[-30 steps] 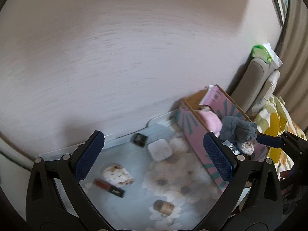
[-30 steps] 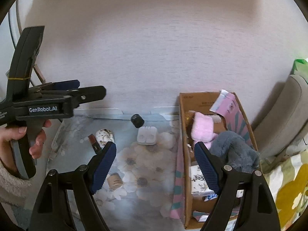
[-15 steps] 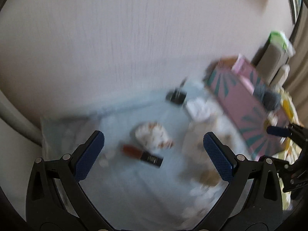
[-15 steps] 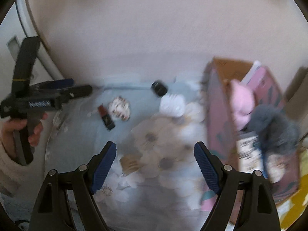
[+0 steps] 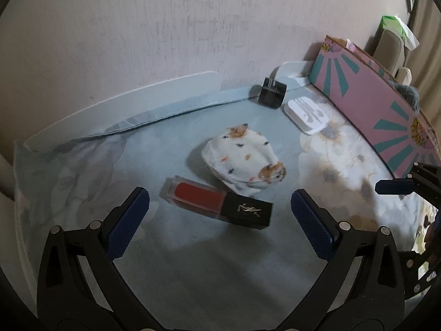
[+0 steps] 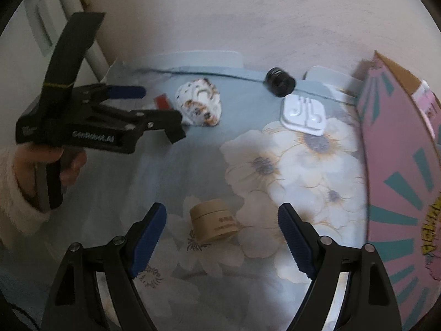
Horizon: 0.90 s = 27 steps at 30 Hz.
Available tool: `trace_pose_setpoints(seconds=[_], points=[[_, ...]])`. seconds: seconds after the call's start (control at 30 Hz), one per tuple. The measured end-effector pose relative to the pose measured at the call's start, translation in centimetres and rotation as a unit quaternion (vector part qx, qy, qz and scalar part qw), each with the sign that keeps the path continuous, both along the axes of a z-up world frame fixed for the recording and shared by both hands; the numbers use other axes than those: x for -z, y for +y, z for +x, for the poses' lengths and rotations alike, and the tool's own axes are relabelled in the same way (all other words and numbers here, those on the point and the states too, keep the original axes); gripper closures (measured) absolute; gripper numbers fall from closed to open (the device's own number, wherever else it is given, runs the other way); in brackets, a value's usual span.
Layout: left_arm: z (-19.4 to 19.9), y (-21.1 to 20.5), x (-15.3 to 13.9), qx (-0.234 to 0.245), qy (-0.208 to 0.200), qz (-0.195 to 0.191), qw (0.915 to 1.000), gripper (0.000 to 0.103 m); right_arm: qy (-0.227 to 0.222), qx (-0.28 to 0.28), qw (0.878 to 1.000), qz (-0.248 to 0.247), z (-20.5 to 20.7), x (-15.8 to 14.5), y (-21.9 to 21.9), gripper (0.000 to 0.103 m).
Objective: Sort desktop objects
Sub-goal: 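Grasp red lip gloss tube with left gripper while right grasps wooden jar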
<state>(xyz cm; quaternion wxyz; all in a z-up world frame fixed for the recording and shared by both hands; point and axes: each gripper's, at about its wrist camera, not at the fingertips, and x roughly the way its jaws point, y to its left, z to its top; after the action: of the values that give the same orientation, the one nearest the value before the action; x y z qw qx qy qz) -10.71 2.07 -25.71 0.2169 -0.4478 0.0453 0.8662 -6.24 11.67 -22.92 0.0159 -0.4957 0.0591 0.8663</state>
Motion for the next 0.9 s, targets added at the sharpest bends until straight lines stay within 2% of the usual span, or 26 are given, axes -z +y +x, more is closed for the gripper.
trace_pose_setpoints(seconds=[0.27, 0.43, 0.47, 0.5, 0.53, 0.77, 0.9], points=[[-0.8, 0.5, 1.8, 0.013, 0.008, -0.012, 0.9998, 0.001, 0.008, 0.000, 1.000, 0.015, 0.2, 0.9, -0.8, 0.024], [-1.5, 1.1, 2.4, 0.026, 0.004, -0.010, 0.9996, 0.004, 0.000, -0.019, 0.999, 0.029, 0.0, 1.3, -1.6, 0.051], [-1.5, 1.1, 2.3, 0.026, 0.008, -0.009, 0.9996, 0.010, -0.001, -0.024, 0.999, 0.033, 0.0, 1.3, -1.8, 0.055], [-1.4, 1.1, 2.2, 0.030, 0.010, -0.004, 0.9995, 0.017, -0.001, -0.025, 0.999, 0.034, 0.1, 1.3, -1.9, 0.065], [-1.4, 1.0, 2.2, 0.033, 0.011, 0.002, 0.9994, 0.019, -0.002, -0.026, 0.999, 0.034, 0.1, 1.4, -2.0, 0.069], [-1.5, 1.1, 2.0, 0.036, 0.007, 0.003, 0.9993, 0.019, 0.002, -0.021, 0.999, 0.033, 0.3, 1.0, -2.3, 0.070], [-1.1, 0.5, 1.4, 0.019, -0.001, 0.001, 0.9998, 0.019, 0.001, -0.015, 0.999, 0.028, 0.2, 0.3, -2.1, 0.072]])
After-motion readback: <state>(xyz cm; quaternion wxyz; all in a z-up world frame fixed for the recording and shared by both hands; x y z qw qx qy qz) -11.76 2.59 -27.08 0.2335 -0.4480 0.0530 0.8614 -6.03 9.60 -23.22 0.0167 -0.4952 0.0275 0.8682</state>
